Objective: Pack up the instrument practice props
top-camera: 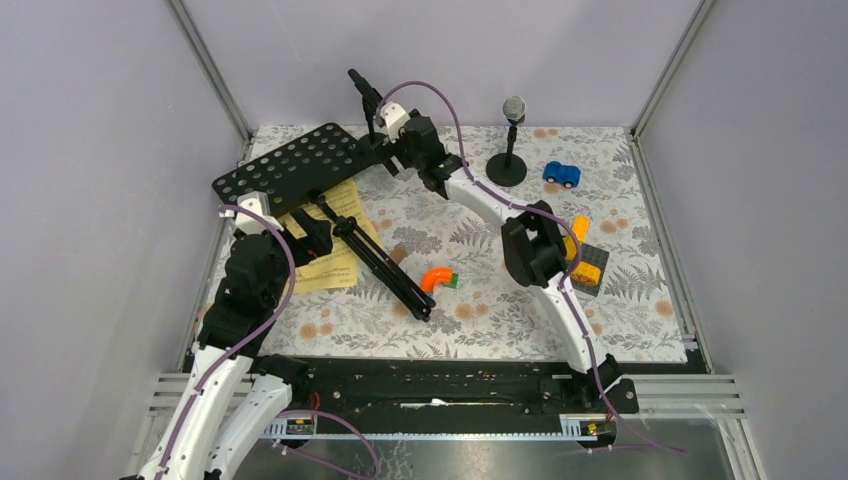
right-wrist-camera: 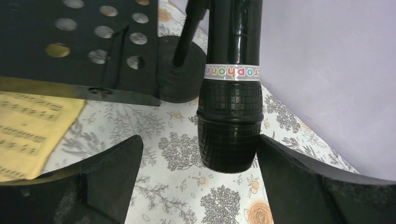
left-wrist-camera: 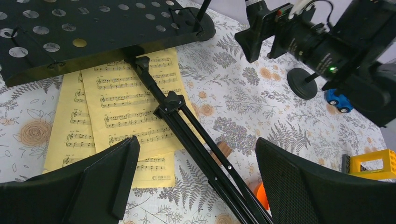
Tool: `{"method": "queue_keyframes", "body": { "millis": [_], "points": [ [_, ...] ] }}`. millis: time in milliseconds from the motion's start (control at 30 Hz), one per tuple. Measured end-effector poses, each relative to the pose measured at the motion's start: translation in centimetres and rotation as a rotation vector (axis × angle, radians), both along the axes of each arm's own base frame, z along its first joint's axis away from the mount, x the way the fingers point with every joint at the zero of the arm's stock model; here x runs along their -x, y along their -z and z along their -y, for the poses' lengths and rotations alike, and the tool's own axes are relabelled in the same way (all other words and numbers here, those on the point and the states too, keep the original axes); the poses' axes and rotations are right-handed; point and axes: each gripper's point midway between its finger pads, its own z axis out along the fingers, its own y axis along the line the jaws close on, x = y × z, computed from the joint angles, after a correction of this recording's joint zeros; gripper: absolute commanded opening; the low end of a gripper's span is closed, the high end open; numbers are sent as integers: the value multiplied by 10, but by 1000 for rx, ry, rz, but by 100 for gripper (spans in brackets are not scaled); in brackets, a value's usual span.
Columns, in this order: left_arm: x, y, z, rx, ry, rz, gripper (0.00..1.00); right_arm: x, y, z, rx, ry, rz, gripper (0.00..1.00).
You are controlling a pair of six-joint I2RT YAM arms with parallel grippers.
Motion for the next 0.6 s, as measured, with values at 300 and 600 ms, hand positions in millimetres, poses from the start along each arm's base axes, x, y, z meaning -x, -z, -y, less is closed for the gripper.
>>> {"method": "queue_keyframes", "body": {
  "millis": [300, 600],
  "points": [
    [0, -1, -2, -2, -10, 3, 99, -29, 14, 2, 23, 59, 92, 89],
    [0, -1, -3, -2, -15, 3, 99, -42, -31, -4, -54, 66, 219, 68]
  ]
}}
